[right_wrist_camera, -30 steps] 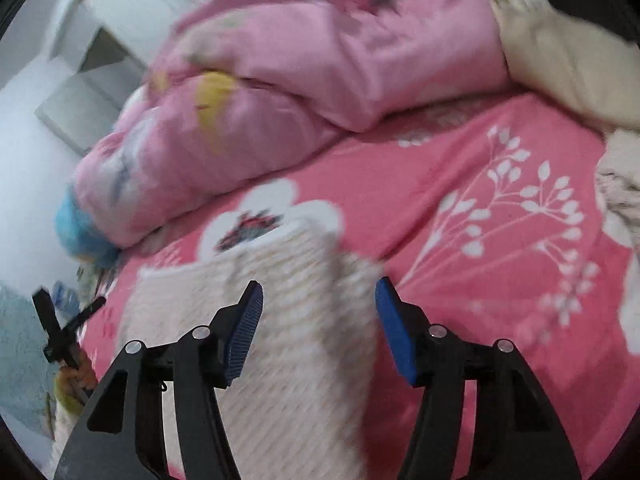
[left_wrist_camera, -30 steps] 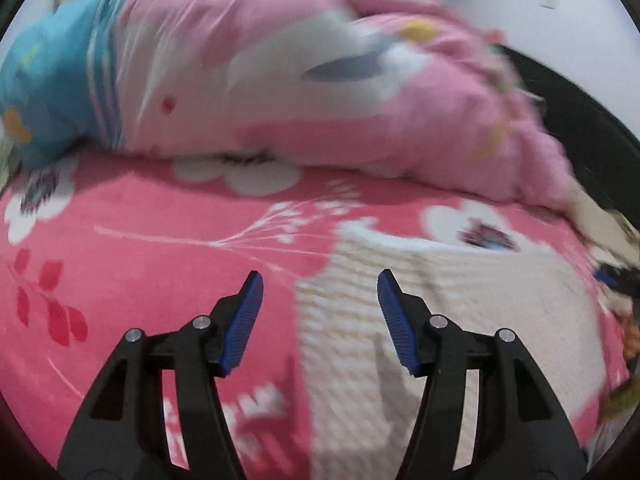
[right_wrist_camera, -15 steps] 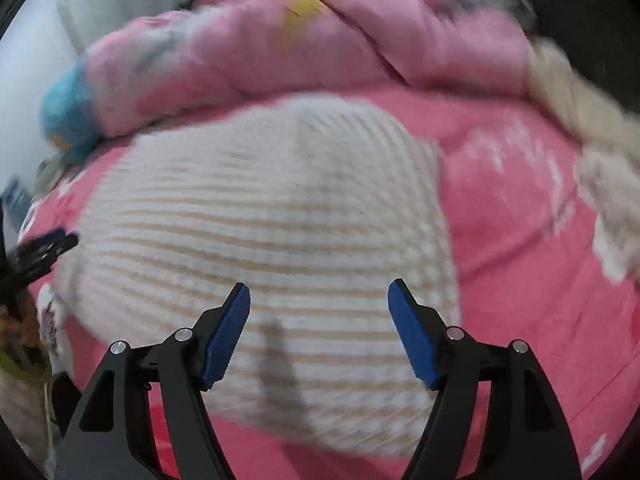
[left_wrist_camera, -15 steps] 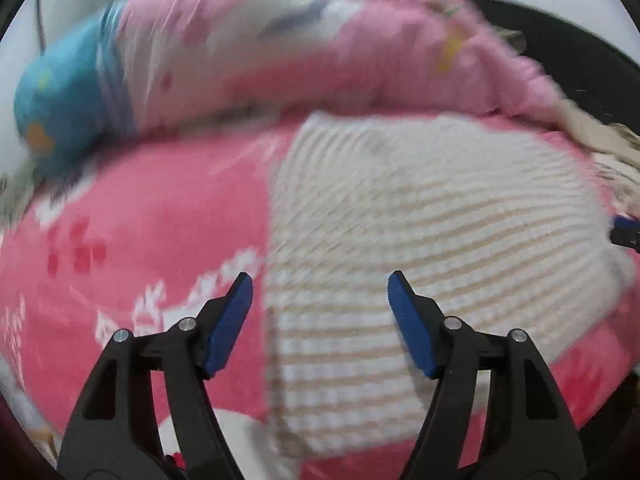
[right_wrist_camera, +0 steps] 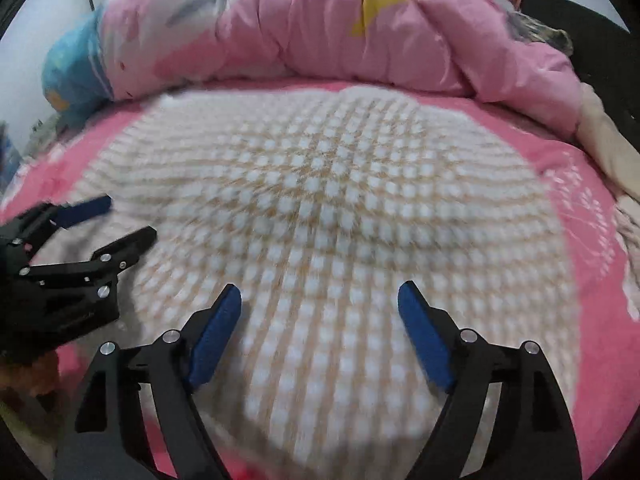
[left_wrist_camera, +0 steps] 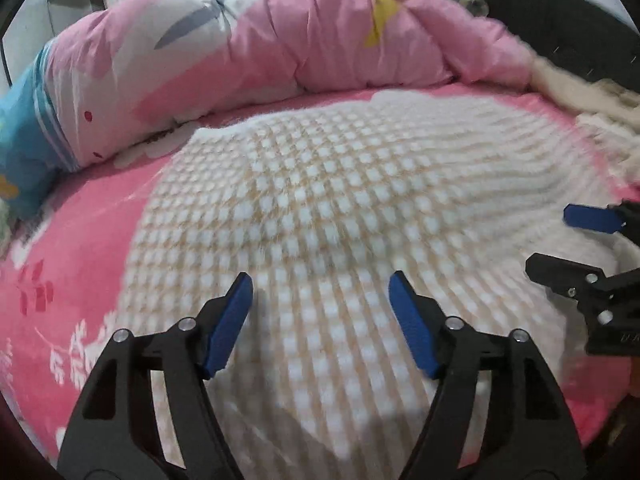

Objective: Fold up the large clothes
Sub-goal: 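Lay the folded coat flat on the bed and open both tools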

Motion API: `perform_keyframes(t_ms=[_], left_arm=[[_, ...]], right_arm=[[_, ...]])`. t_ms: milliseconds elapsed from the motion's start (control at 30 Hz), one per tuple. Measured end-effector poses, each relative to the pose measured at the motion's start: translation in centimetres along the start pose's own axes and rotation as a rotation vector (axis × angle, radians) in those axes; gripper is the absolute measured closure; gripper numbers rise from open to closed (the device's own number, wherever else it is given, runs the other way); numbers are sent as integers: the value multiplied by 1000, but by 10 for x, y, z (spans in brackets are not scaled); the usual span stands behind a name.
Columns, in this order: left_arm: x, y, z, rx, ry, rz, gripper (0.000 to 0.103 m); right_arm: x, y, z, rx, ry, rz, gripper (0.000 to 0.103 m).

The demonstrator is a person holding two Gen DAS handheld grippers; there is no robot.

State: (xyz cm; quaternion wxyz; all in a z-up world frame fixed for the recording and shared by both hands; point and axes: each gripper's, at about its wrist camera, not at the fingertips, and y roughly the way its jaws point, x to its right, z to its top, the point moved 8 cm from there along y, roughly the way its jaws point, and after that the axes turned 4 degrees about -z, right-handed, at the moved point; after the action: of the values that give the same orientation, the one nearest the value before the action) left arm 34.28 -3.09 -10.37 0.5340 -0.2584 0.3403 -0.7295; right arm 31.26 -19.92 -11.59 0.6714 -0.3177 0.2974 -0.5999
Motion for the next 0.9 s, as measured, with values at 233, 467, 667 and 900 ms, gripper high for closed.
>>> perform_keyframes(t_ms=[233, 467, 667, 900], left_arm=[[21, 9, -44, 0, 110, 58, 34], [15, -52, -53, 83, 10, 26, 36], [-4, -28, -82, 7, -110, 10, 32], [4, -113, -86, 169, -167, -63, 20]], right_arm=[[-1, 28, -33, -15, -55, -63, 17], [12, -27, -46, 57, -69, -166, 19], [32, 0, -61, -27, 52, -95, 16], [29, -60, -79, 26, 141, 2, 15]])
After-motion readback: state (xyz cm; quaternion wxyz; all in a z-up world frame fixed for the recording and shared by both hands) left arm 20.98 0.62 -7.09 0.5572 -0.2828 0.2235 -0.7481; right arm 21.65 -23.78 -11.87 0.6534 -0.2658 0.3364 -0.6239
